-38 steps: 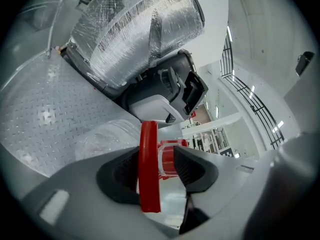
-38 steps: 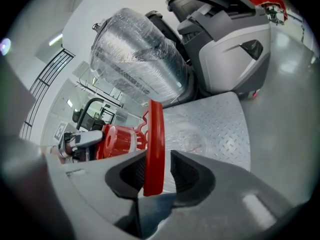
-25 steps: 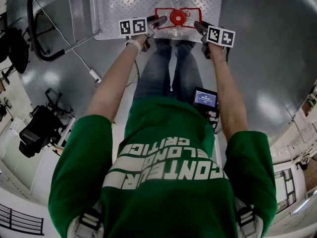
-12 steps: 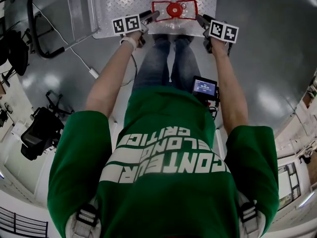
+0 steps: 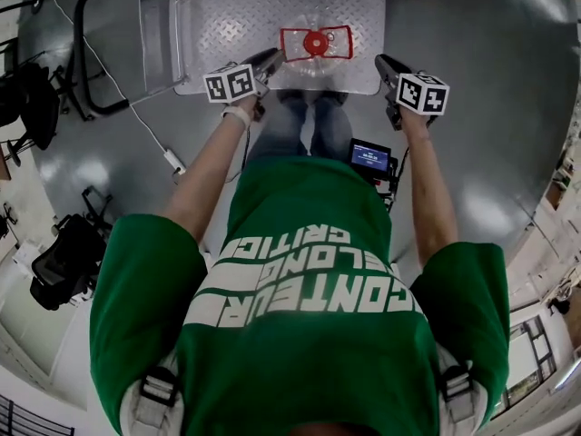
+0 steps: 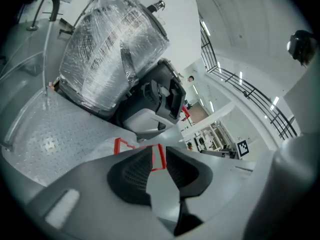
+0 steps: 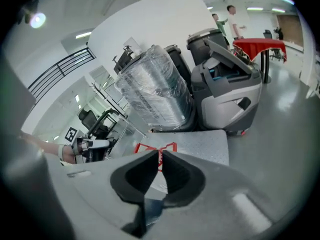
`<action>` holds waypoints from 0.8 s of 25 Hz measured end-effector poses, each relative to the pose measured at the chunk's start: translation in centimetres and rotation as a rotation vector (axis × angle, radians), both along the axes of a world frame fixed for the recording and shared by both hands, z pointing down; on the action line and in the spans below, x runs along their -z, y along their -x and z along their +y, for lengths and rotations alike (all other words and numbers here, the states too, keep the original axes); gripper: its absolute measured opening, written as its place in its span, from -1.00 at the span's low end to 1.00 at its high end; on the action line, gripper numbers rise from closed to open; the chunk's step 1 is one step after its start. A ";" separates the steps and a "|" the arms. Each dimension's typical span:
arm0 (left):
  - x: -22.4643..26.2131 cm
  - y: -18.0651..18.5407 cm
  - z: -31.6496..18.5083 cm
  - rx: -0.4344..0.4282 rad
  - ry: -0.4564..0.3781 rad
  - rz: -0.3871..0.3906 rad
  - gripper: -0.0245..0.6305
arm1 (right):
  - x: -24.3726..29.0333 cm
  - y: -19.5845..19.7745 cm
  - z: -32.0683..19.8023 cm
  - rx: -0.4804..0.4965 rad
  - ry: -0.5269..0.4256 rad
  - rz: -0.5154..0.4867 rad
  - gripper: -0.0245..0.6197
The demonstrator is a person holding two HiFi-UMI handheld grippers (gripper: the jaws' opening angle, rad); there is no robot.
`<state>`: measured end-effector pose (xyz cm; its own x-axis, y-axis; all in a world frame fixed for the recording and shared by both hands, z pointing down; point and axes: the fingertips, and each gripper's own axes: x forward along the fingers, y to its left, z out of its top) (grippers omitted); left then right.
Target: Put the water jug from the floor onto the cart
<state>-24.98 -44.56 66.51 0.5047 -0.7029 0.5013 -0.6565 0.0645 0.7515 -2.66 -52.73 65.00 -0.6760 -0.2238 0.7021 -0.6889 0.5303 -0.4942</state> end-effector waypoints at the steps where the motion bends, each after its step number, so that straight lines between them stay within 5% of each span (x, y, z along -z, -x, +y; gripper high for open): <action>1: 1.0 0.0 -0.2 0.017 -0.025 0.012 -0.65 | 1.0 0.0 -0.3 0.012 -0.030 0.006 -0.95; 5: 5.6 -0.2 -0.3 0.053 -0.132 0.037 -0.88 | 5.3 0.9 -0.1 0.075 -0.148 0.001 -0.95; 9: 10.9 -1.3 -0.6 0.030 -0.259 0.068 -0.88 | 12.6 2.8 -0.2 0.123 -0.337 -0.074 -0.95; 20: 21.7 0.5 -1.7 0.017 -0.493 -0.082 -0.88 | 20.5 7.9 1.0 0.366 -0.611 -0.078 -0.95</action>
<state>-25.46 -46.26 44.81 0.4644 -0.8737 0.1448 -0.7165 -0.2745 0.6413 -10.55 -51.74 44.48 -0.8263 -0.3106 0.4699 -0.3883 0.9184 -0.0757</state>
